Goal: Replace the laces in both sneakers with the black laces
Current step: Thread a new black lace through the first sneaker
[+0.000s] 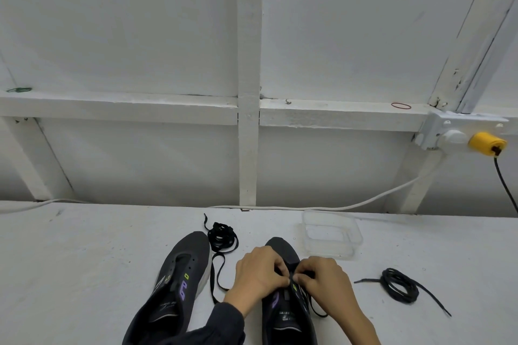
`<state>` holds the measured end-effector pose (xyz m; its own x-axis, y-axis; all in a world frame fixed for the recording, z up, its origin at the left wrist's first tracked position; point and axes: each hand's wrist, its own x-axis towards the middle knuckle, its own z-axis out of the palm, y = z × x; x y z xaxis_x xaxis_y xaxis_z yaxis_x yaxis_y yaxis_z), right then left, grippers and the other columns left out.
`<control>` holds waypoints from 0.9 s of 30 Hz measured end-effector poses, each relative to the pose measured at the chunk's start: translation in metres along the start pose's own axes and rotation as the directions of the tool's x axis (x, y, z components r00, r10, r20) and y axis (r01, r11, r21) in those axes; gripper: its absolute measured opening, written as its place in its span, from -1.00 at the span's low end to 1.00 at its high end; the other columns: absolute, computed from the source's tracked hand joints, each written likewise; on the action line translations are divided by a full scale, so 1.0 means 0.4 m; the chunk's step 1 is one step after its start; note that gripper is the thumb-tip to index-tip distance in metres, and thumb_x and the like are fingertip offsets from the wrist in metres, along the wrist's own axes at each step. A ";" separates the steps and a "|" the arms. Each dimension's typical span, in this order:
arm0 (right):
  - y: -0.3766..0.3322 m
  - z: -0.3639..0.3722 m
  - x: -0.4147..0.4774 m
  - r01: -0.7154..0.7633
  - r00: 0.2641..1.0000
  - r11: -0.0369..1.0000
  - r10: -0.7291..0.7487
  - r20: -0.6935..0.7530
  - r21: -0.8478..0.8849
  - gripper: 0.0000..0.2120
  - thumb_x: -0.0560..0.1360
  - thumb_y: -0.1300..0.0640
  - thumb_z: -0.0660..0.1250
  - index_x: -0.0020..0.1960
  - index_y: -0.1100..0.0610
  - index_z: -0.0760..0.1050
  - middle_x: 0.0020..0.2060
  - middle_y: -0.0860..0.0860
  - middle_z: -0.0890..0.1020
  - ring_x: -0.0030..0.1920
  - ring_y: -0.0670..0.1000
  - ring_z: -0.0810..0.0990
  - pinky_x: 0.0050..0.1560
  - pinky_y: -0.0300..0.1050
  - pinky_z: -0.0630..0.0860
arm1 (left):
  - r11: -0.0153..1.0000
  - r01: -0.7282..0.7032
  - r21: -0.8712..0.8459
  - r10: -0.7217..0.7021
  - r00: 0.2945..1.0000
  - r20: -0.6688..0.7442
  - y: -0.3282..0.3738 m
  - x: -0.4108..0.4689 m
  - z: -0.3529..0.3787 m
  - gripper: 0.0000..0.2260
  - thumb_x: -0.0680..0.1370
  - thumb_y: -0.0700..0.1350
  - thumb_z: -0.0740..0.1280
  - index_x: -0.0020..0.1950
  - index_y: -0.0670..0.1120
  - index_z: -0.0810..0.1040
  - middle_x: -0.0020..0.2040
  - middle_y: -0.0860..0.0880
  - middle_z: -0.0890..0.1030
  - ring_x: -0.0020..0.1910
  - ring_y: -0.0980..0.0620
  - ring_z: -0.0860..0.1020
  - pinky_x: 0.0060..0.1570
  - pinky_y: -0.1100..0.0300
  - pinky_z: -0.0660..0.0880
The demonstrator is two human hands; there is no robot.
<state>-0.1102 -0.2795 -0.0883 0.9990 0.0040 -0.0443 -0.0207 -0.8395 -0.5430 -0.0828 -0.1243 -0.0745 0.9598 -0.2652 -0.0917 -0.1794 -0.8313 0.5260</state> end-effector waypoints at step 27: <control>-0.002 -0.006 -0.015 -0.107 0.994 0.854 0.092 0.054 0.509 -0.73 0.41 0.33 0.35 -0.16 -0.04 0.66 -0.07 0.06 0.61 -0.47 -0.19 0.45 -0.38 -0.28 0.49 | 0.798 -0.102 -0.593 -0.015 0.982 -0.189 -0.094 -0.009 0.048 -0.78 0.43 -0.13 0.43 -0.38 0.12 0.54 -0.17 -0.03 0.54 -0.28 0.22 0.46 -0.19 0.34 0.38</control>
<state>-0.1160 -0.2803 -0.0857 0.9893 -0.0443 -0.1390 -0.1442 -0.4407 -0.8860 -0.0838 -0.1015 -0.1102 0.9859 -0.1552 0.0618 -0.1130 -0.3468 0.9311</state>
